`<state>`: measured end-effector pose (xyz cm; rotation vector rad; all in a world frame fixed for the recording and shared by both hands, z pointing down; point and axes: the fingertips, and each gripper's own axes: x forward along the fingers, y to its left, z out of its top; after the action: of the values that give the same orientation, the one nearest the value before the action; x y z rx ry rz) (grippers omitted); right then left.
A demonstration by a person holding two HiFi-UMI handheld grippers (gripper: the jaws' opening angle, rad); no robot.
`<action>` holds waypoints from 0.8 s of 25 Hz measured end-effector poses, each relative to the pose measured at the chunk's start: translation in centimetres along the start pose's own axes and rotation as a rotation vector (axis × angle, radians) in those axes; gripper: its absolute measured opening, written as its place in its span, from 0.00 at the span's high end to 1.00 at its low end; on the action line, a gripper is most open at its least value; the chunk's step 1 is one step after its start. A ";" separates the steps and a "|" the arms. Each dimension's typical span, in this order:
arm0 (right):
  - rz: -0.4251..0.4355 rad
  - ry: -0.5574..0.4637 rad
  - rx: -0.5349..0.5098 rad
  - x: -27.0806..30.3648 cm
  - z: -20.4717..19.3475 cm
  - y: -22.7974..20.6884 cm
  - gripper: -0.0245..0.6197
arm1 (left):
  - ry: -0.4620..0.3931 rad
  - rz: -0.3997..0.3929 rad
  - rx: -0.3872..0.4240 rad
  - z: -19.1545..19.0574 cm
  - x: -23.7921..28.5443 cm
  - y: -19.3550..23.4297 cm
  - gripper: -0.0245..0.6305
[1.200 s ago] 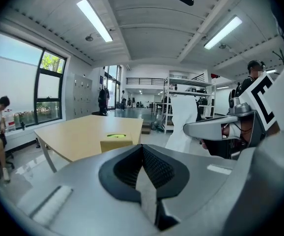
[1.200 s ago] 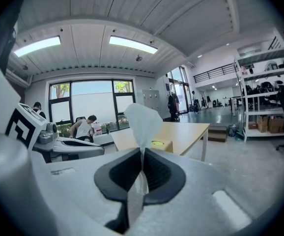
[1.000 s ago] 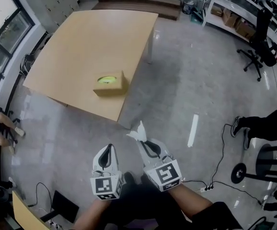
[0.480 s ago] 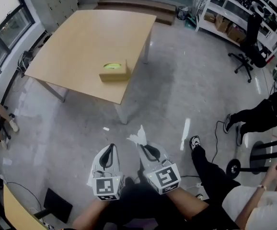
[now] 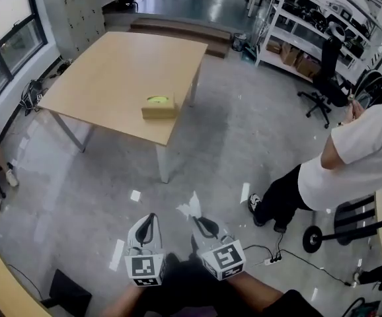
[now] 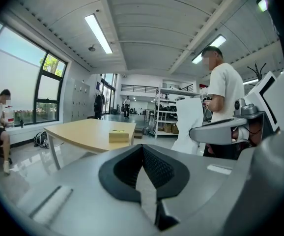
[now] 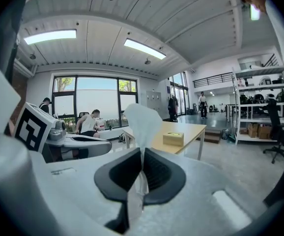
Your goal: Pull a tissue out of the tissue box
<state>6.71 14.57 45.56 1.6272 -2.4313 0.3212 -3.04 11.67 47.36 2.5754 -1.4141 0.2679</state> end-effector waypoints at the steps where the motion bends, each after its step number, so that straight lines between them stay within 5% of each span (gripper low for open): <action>1: 0.004 0.009 0.000 -0.4 -0.4 0.3 0.97 | 0.007 0.004 -0.009 -0.1 -0.5 0.0 0.93; 20: 0.001 0.002 -0.012 -5.4 -1.4 -3.0 0.97 | -0.036 0.004 -0.012 1.0 -0.4 -5.5 0.93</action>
<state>11.57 18.63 45.56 1.6199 -2.4280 0.3074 1.45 14.58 45.87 2.5800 -1.4291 0.2141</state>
